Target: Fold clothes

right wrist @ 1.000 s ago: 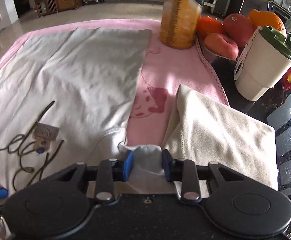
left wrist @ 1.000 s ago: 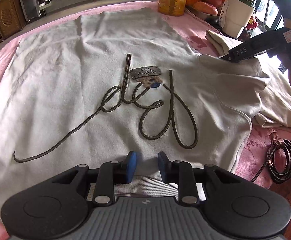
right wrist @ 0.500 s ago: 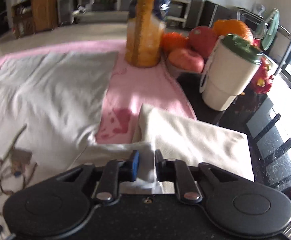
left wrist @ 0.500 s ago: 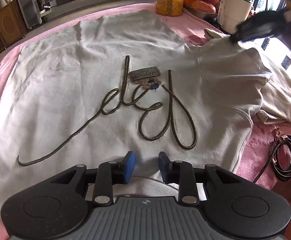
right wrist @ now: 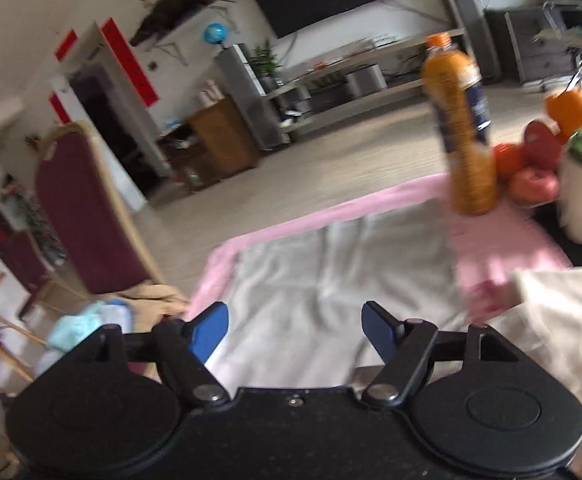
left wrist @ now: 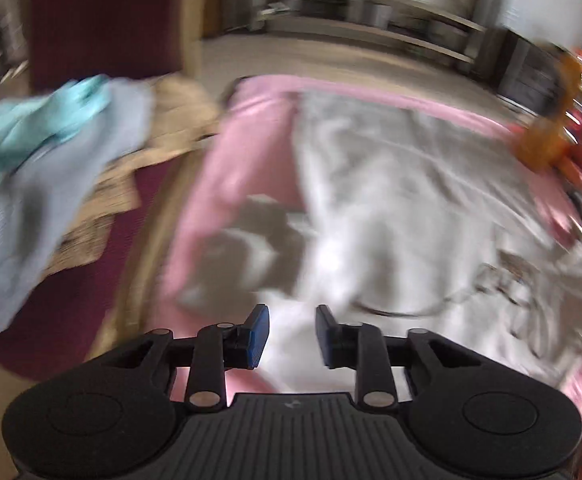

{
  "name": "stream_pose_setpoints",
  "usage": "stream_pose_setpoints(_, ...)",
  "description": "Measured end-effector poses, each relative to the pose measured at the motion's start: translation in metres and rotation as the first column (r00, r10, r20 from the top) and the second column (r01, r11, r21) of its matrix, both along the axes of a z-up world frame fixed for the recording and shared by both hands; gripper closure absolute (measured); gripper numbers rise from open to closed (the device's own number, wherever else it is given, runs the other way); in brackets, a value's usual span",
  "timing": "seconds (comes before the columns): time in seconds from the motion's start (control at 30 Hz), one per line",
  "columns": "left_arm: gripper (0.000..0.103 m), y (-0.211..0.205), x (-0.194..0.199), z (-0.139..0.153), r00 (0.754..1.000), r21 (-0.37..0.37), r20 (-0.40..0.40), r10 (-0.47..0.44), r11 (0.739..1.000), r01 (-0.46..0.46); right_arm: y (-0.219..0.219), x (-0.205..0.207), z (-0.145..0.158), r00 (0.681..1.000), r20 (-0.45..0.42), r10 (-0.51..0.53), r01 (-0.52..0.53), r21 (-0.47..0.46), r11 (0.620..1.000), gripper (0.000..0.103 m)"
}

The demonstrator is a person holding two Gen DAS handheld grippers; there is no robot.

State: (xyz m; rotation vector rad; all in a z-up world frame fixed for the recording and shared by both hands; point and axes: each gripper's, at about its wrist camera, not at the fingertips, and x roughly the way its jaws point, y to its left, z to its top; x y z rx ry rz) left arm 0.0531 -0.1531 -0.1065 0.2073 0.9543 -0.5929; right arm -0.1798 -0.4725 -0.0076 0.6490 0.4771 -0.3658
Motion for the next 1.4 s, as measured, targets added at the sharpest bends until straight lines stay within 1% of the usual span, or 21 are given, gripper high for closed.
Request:
stream_pose_setpoints(0.07, 0.087, 0.017, 0.035, -0.011, 0.995, -0.015, -0.072, 0.075, 0.997, -0.077, 0.019, 0.010, -0.004, 0.999, 0.041, 0.033, -0.035, 0.051, 0.998, 0.031)
stream_pose_setpoints(0.1, 0.087, 0.022, 0.051, -0.017, 0.988, -0.021, -0.112, 0.106, 0.994, -0.109, 0.026, 0.015, -0.008, 0.998, 0.056, 0.043, -0.047, 0.079, 0.996, 0.032)
stream_pose_setpoints(0.17, 0.087, 0.023, 0.068, -0.024, 0.983, -0.034, -0.146, 0.111, 0.993, -0.117, 0.035, 0.022, -0.023, 0.997, 0.059, 0.048, -0.056, 0.143, 0.988, 0.035)
stream_pose_setpoints(0.27, 0.084, 0.013, 0.081, -0.031, 0.989, -0.007, -0.114, 0.099, 0.995, -0.100, 0.047, 0.032, -0.039, 0.997, 0.009, 0.082, -0.082, 0.164, 0.983, 0.036)
stream_pose_setpoints(0.43, 0.083, 0.001, 0.096, -0.058, 0.978, 0.087, -0.184, 0.102, 0.992, -0.087, 0.056, 0.037, -0.046, 0.995, -0.030, 0.099, -0.094, 0.153, 0.984, 0.036)
stream_pose_setpoints(0.47, 0.079, 0.000, 0.096, -0.059, 0.979, 0.102, -0.178, 0.100, 0.991, -0.083, 0.057, 0.038, -0.046, 0.994, -0.032, 0.102, -0.096, 0.152, 0.984, 0.036)
stream_pose_setpoints(0.5, 0.072, -0.002, 0.097, -0.061, 0.980, 0.121, -0.170, 0.099, 0.990, -0.079, 0.058, 0.038, -0.047, 0.994, -0.034, 0.104, -0.098, 0.151, 0.984, 0.036)
stream_pose_setpoints(0.53, 0.069, -0.004, 0.097, -0.063, 0.982, 0.139, -0.162, 0.099, 0.987, -0.076, 0.059, 0.039, -0.047, 0.994, -0.035, 0.108, -0.101, 0.150, 0.983, 0.036)
stream_pose_setpoints(0.7, 0.070, -0.013, 0.093, -0.069, 0.987, 0.185, -0.146, 0.074, 0.982, -0.046, 0.066, 0.040, -0.049, 0.990, -0.044, 0.137, -0.129, 0.138, 0.982, 0.036)
stream_pose_setpoints(0.73, 0.070, -0.015, 0.089, -0.068, 0.989, 0.188, -0.131, 0.066, 0.981, -0.041, 0.067, 0.039, -0.049, 0.989, -0.046, 0.140, -0.133, 0.134, 0.982, 0.036)
stream_pose_setpoints(0.77, 0.078, -0.016, 0.085, -0.066, 0.992, 0.192, -0.116, 0.058, 0.981, -0.035, 0.068, 0.039, -0.048, 0.989, -0.049, 0.141, -0.133, 0.129, 0.983, 0.036)
stream_pose_setpoints(0.8, 0.094, -0.017, 0.081, -0.065, 0.994, 0.196, -0.100, 0.050, 0.980, -0.030, 0.068, 0.038, -0.048, 0.989, -0.051, 0.140, -0.133, 0.126, 0.983, 0.036)
stream_pose_setpoints(0.83, 0.099, -0.018, 0.077, -0.064, 0.996, 0.200, -0.084, 0.042, 0.980, -0.025, 0.068, 0.036, -0.047, 0.989, -0.052, 0.139, -0.132, 0.125, 0.983, 0.035)
stream_pose_setpoints(0.93, 0.102, -0.022, 0.066, -0.057, 1.000, 0.194, -0.008, 0.008, 0.981, -0.006, 0.066, 0.030, -0.045, 0.990, -0.050, 0.128, -0.122, 0.122, 0.985, 0.035)
stream_pose_setpoints(0.97, 0.102, -0.023, 0.061, -0.052, 0.999, 0.195, 0.034, 0.009, 0.981, -0.015, 0.065, 0.027, -0.044, 0.991, -0.049, 0.123, -0.116, 0.121, 0.986, 0.035)
stream_pose_setpoints(1.03, 0.102, -0.020, 0.050, -0.040, 0.984, 0.215, 0.170, 0.050, 0.973, -0.086, 0.063, 0.023, -0.043, 0.993, -0.048, 0.112, -0.105, 0.121, 0.987, 0.035)
stream_pose_setpoints(1.1, 0.102, -0.017, 0.047, -0.031, 0.952, 0.250, 0.288, 0.102, 0.952, -0.177, 0.060, 0.018, -0.042, 0.994, -0.047, 0.101, -0.095, 0.121, 0.988, 0.035)
stream_pose_setpoints(1.17, 0.102, -0.016, 0.052, -0.037, 0.940, 0.312, 0.314, 0.136, 0.920, -0.237, 0.058, 0.015, -0.043, 0.995, -0.051, 0.090, -0.083, 0.123, 0.989, 0.035)
stream_pose_setpoints(1.23, 0.102, -0.017, 0.061, -0.049, 0.948, 0.384, 0.295, 0.122, 0.893, -0.234, 0.054, 0.013, -0.045, 0.995, -0.060, 0.081, -0.072, 0.132, 0.989, 0.035)
stream_pose_setpoints(1.3, 0.101, -0.024, 0.061, -0.060, 0.945, 0.458, 0.318, 0.081, 0.859, -0.228, 0.050, 0.013, -0.049, 0.994, -0.071, 0.077, -0.066, 0.145, 0.987, 0.034)
stream_pose_setpoints(1.4, 0.099, -0.034, 0.055, -0.066, 0.934, 0.512, 0.356, 0.029, 0.830, -0.221, 0.044, 0.010, -0.054, 0.993, -0.098, 0.063, -0.047, 0.163, 0.986, 0.032)
